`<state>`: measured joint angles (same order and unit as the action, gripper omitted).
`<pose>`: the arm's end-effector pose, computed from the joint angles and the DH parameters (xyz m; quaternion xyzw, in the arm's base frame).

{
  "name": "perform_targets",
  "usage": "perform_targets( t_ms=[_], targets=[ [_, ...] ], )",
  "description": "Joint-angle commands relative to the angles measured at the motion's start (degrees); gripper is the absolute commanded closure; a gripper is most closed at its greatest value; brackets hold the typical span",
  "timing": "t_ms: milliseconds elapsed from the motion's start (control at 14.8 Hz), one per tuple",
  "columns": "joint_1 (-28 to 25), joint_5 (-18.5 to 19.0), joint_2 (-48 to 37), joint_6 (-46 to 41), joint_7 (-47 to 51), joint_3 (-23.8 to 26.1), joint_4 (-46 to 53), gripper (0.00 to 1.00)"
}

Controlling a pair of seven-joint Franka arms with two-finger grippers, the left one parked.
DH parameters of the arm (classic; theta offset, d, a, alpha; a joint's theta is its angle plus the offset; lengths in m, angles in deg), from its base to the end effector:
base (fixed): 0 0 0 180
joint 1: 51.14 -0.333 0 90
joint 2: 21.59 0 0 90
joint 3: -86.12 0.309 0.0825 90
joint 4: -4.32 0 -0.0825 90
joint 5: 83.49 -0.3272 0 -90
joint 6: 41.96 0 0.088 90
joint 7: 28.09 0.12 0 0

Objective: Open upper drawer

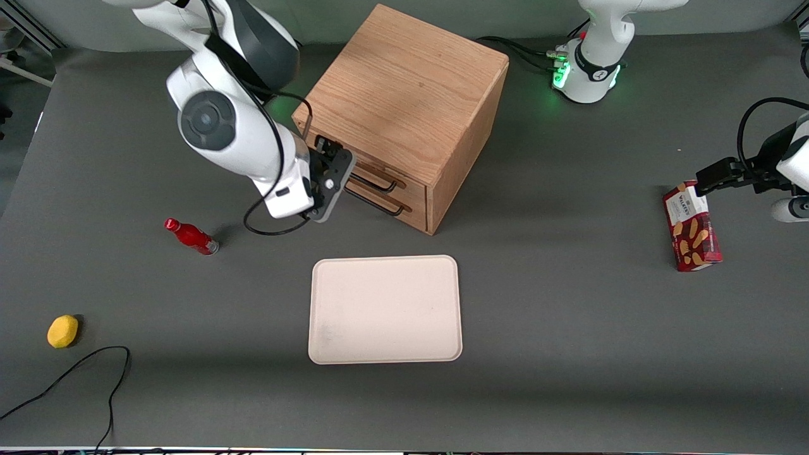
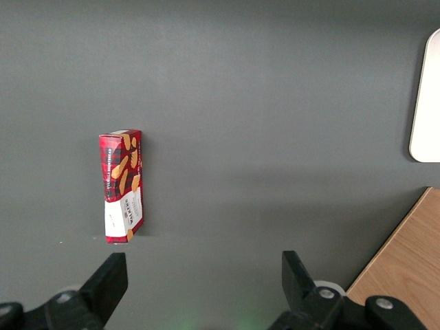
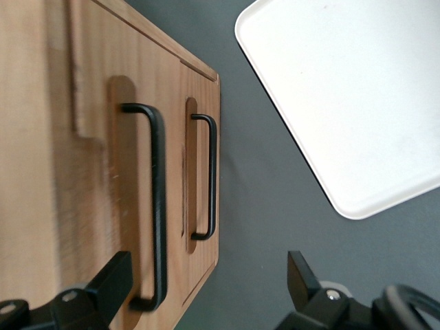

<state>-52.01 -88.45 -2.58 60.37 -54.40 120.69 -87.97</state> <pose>0.4857 0.3097 0.4559 -0.8592 -0.4910 0.0602 0.1305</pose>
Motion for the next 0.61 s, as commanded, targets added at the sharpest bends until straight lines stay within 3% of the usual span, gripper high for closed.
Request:
perform_targets(
  t_ms=[0,539],
  targets=[
    [-0.09,-1.73,0.68,4.36,-2.26,0.06,-4.03,0.0],
    [-1.23,-4.36,1.65,4.28,-2.34,0.06,-4.83,0.0]
  ],
)
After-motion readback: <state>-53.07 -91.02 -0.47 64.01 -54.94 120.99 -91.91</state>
